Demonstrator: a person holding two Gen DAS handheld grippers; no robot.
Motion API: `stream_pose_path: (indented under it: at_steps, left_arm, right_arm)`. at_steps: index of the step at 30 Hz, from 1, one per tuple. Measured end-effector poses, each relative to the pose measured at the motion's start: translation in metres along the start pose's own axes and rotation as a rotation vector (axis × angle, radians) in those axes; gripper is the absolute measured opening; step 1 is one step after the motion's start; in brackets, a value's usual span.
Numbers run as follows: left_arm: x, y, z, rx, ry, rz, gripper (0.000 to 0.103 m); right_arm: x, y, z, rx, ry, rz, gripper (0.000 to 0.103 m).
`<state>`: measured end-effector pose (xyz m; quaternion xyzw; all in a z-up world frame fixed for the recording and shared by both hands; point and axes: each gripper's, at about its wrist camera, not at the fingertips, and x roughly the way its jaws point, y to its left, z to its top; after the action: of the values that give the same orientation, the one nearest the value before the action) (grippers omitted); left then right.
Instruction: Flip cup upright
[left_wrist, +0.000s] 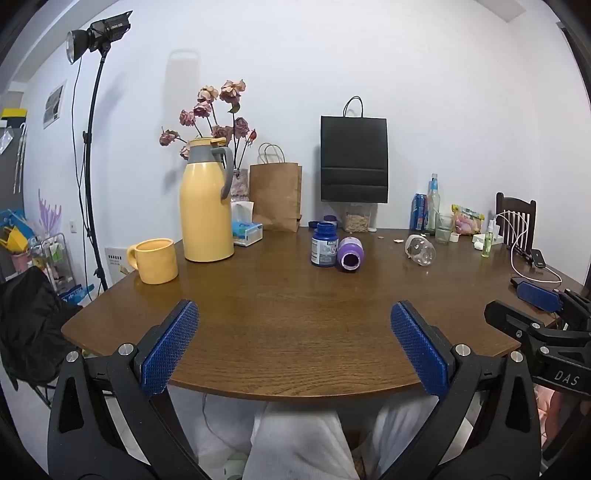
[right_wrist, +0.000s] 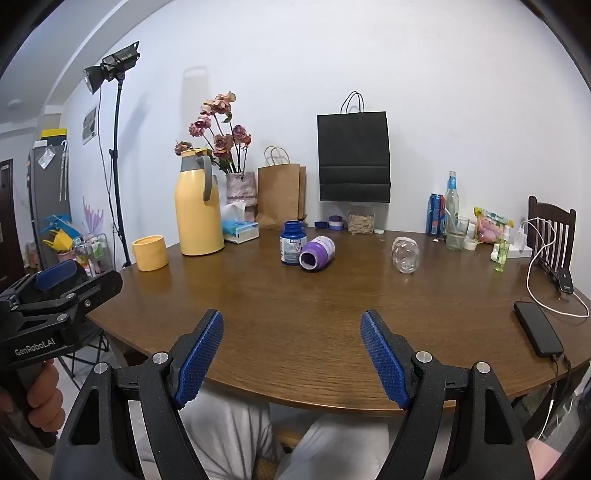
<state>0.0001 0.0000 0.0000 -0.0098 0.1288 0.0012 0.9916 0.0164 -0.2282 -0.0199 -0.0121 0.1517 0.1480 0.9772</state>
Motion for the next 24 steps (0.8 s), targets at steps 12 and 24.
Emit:
stream_pose_path:
  at_steps: [12,24]
  left_arm:
    - [-0.0006,0.0003,0.0006,-0.001,-0.001,-0.002,0.103]
    - [-0.0046,-0.0026,0.0044,0.002,-0.004,0.0,0.103]
  right_arm:
    - [-0.0016,0.0015,0.0005,-0.003,-0.003,-0.002,0.081]
    - [0.0004,0.0002,-0.0006,0.0,-0.002,0.0,0.081]
